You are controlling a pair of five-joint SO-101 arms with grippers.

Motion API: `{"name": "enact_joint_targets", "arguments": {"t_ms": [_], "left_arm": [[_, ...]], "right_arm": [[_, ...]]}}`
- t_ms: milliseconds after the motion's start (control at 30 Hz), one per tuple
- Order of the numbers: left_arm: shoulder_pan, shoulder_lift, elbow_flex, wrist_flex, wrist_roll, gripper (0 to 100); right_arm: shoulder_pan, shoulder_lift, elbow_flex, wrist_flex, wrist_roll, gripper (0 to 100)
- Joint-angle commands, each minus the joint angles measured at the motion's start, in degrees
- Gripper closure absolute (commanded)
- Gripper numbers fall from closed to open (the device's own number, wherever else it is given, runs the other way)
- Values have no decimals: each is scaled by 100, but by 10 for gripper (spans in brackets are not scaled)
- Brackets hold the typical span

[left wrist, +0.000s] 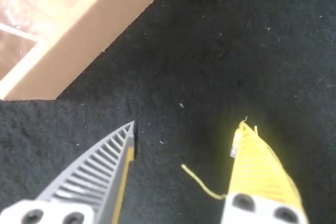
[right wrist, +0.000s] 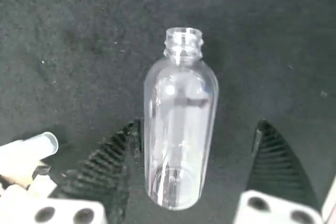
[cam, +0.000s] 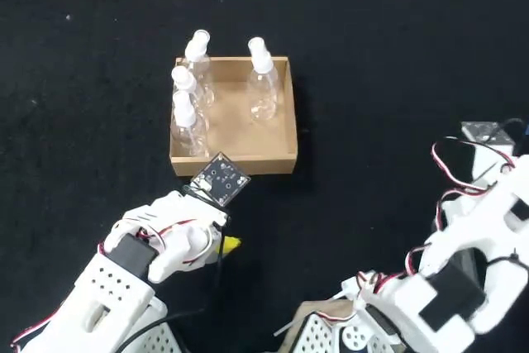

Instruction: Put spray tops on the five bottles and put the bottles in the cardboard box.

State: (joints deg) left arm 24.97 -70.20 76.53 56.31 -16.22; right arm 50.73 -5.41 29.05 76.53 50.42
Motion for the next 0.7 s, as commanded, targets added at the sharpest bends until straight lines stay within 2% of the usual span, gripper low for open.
{"name": "enact_joint_targets", "arguments": {"t_ms": [0, 133, 333, 500, 667], "left_arm": [[-31, -88, -75, -114, -44, 725], [-31, -88, -75, -114, -44, 724], [-31, -88, -75, -114, -44, 724], [-31, -88, -75, -114, -44, 724], [-31, -88, -75, -114, -44, 724]], "right_arm": [[-79, 330, -136, -325, -62, 698], [-88, 927, -119, -501, -88, 698], [-123, 1033, -295, -484, -97, 709], [-97, 989, -119, -651, -97, 822], [-70, 901, -585, -378, -334, 910]]}}
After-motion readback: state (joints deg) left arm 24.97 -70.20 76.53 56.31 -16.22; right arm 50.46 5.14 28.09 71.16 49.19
